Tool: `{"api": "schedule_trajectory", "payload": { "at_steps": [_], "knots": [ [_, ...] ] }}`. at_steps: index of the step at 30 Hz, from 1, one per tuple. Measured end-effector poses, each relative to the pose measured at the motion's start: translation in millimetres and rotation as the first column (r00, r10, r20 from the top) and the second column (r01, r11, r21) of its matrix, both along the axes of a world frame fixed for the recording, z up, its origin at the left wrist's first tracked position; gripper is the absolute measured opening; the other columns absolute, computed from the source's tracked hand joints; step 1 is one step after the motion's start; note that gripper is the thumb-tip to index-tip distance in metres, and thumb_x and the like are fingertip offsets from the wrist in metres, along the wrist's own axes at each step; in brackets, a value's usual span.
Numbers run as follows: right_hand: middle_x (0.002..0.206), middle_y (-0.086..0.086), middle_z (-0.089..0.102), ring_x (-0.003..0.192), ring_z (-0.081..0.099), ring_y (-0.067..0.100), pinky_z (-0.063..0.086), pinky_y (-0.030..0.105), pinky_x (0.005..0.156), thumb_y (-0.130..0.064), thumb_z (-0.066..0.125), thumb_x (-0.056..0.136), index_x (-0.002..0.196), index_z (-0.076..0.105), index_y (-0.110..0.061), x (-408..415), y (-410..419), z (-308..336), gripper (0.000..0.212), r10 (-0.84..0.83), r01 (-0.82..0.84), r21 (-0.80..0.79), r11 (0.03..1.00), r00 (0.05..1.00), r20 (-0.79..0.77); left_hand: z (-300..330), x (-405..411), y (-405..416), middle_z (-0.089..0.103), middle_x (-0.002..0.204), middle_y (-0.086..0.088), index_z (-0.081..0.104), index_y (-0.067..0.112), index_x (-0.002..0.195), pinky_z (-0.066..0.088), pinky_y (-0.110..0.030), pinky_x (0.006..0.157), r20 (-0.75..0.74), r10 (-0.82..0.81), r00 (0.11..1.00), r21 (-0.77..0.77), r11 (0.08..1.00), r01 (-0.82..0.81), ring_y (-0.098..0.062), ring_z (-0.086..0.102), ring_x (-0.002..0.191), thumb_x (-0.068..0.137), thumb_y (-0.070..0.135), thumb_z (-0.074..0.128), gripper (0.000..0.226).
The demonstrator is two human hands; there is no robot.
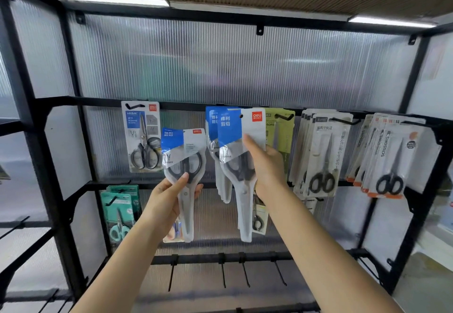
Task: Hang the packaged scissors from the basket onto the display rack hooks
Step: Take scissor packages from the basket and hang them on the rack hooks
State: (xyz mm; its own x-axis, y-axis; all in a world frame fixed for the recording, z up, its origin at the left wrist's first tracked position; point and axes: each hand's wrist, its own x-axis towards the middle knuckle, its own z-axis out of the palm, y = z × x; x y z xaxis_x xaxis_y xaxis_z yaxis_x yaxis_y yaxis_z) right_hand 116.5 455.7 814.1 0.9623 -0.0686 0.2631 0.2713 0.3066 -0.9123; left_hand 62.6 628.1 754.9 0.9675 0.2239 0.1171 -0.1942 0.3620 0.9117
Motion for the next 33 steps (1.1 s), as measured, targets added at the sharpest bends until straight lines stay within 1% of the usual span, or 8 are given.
{"api": "schedule_trajectory", "payload": {
  "at_steps": [3, 7, 10, 13, 18, 23, 27, 33],
  "knots": [
    [0.085, -0.002, 0.071, 0.086, 0.068, 0.017, 0.052, 0.033, 0.078, -0.039, 0.068, 0.083, 0.077, 0.068, -0.023, 0, 0, 3, 0.017, -0.028, 0.029, -0.057, 0.998, 1.000, 0.010, 0, 1, -2, 0.071, 0.091, -0.009, 0.064, 0.009, 0.105, 0.052, -0.031, 0.074, -0.002, -0.001, 1.000, 0.002, 1.000, 0.001, -0.016, 0.071, 0.075, 0.093, 0.017, 0.053, 0.019],
    [0.075, -0.009, 0.066, 0.073, 0.063, 0.008, 0.049, 0.019, 0.063, -0.023, 0.067, 0.087, 0.074, 0.064, -0.023, 1, -1, 9, 0.013, -0.057, 0.060, -0.085, 0.995, 0.998, 0.040, 0, 2, -3, 0.072, 0.088, -0.007, 0.064, 0.010, 0.104, 0.051, -0.033, 0.077, -0.005, -0.001, 1.000, 0.002, 1.000, 0.001, -0.016, 0.071, 0.074, 0.093, 0.017, 0.053, 0.017],
    [0.074, -0.011, 0.064, 0.068, 0.059, 0.001, 0.044, 0.008, 0.050, -0.017, 0.065, 0.088, 0.079, 0.064, -0.020, 2, -2, 13, 0.009, -0.056, 0.060, -0.085, 0.995, 0.997, 0.046, 0, 2, -4, 0.072, 0.087, -0.005, 0.064, 0.010, 0.103, 0.051, -0.033, 0.079, 0.005, -0.006, 1.000, 0.006, 1.000, 0.006, -0.016, 0.071, 0.075, 0.093, 0.015, 0.053, 0.016],
    [0.081, -0.008, 0.065, 0.073, 0.060, 0.003, 0.044, 0.016, 0.060, -0.022, 0.062, 0.090, 0.086, 0.064, -0.019, 5, -2, 14, 0.006, -0.055, 0.062, -0.152, 0.986, 0.997, 0.051, 0, 3, -5, 0.072, 0.086, -0.005, 0.065, 0.010, 0.103, 0.051, -0.033, 0.079, 0.005, -0.015, 1.000, 0.011, 1.000, 0.015, -0.016, 0.071, 0.075, 0.093, 0.016, 0.053, 0.016],
    [0.084, -0.009, 0.063, 0.074, 0.056, 0.000, 0.041, 0.015, 0.060, -0.026, 0.060, 0.091, 0.092, 0.062, -0.018, 14, -2, 17, 0.008, -0.034, 0.040, -0.233, 0.972, 0.999, 0.029, -1, 4, -3, 0.072, 0.088, -0.008, 0.065, 0.010, 0.103, 0.051, -0.033, 0.077, -0.008, -0.015, 1.000, 0.012, 1.000, 0.015, -0.017, 0.071, 0.076, 0.091, 0.018, 0.055, 0.018],
    [0.103, 0.004, 0.068, 0.084, 0.060, 0.008, 0.045, 0.019, 0.070, -0.029, 0.059, 0.092, 0.097, 0.063, -0.014, 26, 3, 22, 0.017, -0.033, 0.034, -0.269, 0.962, 0.999, 0.007, -3, 4, -1, 0.073, 0.083, -0.008, 0.065, 0.008, 0.103, 0.053, -0.034, 0.079, -0.010, -0.003, 1.000, 0.024, 1.000, 0.004, -0.018, 0.070, 0.075, 0.091, 0.017, 0.054, 0.018],
    [0.107, 0.005, 0.063, 0.080, 0.054, 0.008, 0.036, 0.017, 0.058, -0.037, 0.053, 0.095, 0.115, 0.060, -0.004, 35, 10, 27, 0.039, -0.043, 0.034, -0.341, 0.939, 0.999, -0.017, -3, 1, 2, 0.071, 0.090, -0.011, 0.064, 0.006, 0.108, 0.058, -0.028, 0.069, -0.011, 0.000, 1.000, 0.000, 1.000, 0.000, -0.019, 0.071, 0.076, 0.090, 0.016, 0.056, 0.022],
    [0.079, 0.007, 0.047, 0.060, 0.040, 0.011, 0.030, 0.025, 0.055, -0.041, 0.047, 0.096, 0.114, 0.057, 0.009, 41, 19, 29, 0.054, -0.076, 0.048, -0.458, 0.888, 0.996, -0.044, -1, -2, 4, 0.070, 0.097, -0.015, 0.062, 0.005, 0.113, 0.056, -0.026, 0.065, -0.015, -0.004, 1.000, 0.002, 1.000, 0.004, -0.019, 0.070, 0.078, 0.077, 0.023, 0.061, 0.040]
  ]
}}
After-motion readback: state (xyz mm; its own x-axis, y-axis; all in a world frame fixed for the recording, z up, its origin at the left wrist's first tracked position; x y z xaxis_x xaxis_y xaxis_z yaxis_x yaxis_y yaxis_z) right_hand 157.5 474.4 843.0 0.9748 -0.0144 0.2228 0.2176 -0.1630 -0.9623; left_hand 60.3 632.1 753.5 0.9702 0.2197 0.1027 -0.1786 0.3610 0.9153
